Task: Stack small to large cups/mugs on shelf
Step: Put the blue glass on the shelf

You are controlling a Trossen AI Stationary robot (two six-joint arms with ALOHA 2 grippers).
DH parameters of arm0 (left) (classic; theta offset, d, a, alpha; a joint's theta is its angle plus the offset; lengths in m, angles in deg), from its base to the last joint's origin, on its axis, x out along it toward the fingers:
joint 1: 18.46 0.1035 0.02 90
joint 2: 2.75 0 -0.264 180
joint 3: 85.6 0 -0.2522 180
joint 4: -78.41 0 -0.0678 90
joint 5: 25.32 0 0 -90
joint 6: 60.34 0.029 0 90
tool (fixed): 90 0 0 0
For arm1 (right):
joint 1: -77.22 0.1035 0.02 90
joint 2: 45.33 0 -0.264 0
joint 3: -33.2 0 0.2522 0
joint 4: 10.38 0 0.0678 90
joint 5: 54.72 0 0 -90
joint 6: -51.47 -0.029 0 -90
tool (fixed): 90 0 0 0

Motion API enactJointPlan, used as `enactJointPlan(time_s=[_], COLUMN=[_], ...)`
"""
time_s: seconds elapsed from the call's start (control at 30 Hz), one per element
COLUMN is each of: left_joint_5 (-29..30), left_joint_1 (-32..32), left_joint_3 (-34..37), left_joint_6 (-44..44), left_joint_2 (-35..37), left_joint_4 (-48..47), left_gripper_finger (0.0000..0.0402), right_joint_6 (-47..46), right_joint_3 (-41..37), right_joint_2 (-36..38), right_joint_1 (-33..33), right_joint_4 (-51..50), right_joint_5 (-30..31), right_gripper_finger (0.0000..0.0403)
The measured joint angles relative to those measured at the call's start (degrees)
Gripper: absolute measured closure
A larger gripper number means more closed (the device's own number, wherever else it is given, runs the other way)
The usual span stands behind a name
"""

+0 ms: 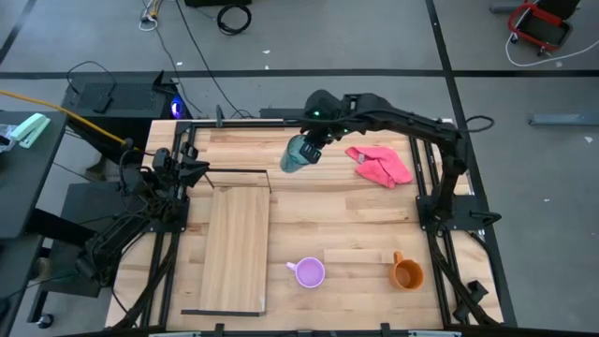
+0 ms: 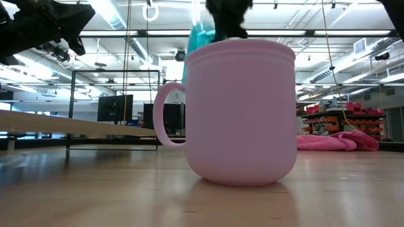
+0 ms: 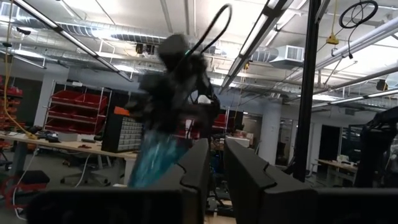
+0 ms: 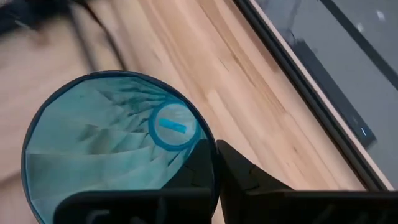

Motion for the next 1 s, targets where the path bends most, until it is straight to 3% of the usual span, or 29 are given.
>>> enactJointPlan(time_s=[0.2,0.37,0.83,1.0], left_joint_5=[0.0,0.0,0.5,0.6], left_joint_1=[0.0,0.0,0.0,0.0], left_joint_3=[0.0,0.0,0.0,0.0], left_joint_6=[0.0,0.0,0.0,0.1], left_joint_2=[0.0,0.0,0.0,0.0], left_joint_4=[0.0,0.0,0.0,0.1], left_gripper_finger=[0.0340,0.0348,0.0345,0.0351], right_joint_6=[-1.7,-3.3,-5.4,-3.2], right_joint_3=[9.7,13.2,11.3,11.2], right_joint_2=[0.0,0.0,-0.7,-5.5], right_joint_1=[4.7,8.5,16.2,16.3], right_joint_4=[-5.2,-6.8,-10.4,-10.6], right_joint_5=[0.0,0.0,2.0,2.0], right_gripper_finger=[0.0396,0.0396,0.0396,0.0396])
